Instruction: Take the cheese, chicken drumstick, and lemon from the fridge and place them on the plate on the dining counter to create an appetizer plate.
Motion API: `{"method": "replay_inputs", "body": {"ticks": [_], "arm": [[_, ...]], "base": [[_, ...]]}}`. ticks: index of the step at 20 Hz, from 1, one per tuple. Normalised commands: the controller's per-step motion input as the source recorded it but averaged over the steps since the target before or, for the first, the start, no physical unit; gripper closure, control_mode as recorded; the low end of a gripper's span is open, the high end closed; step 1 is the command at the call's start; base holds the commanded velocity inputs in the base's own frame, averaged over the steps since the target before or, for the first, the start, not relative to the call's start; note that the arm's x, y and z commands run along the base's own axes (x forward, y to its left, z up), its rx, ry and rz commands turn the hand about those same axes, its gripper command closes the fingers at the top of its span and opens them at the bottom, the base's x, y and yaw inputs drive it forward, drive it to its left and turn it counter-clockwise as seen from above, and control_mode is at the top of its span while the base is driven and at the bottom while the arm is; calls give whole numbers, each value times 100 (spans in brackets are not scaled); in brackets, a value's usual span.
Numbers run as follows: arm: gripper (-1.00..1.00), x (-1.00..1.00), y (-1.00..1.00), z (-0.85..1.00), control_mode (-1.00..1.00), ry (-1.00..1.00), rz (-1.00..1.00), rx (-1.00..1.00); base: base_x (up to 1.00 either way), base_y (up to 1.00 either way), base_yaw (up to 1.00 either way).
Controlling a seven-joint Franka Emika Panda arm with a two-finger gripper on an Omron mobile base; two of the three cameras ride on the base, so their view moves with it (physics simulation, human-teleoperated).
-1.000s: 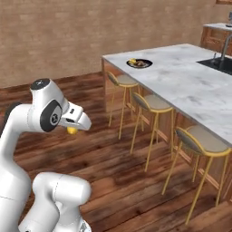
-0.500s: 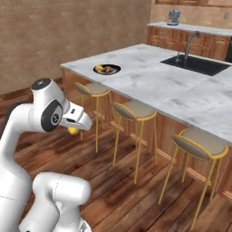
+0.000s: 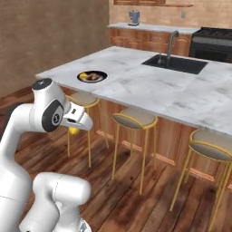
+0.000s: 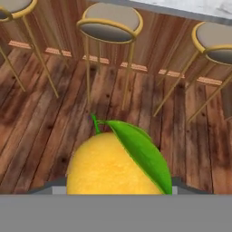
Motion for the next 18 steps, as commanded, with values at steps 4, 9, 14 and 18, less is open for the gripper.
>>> {"method": "replay_inputs", "body": {"ticks": [4,9,14,18], "arm": [[100,0,0,0,100,0,0,0],[100,0,0,0,100,0,0,0],[100,0,0,0,100,0,0,0],[100,0,0,0,100,0,0,0]], "base": [[79,100,-38],[91,100,-37],[96,100,-35],[87,100,-34]]}}
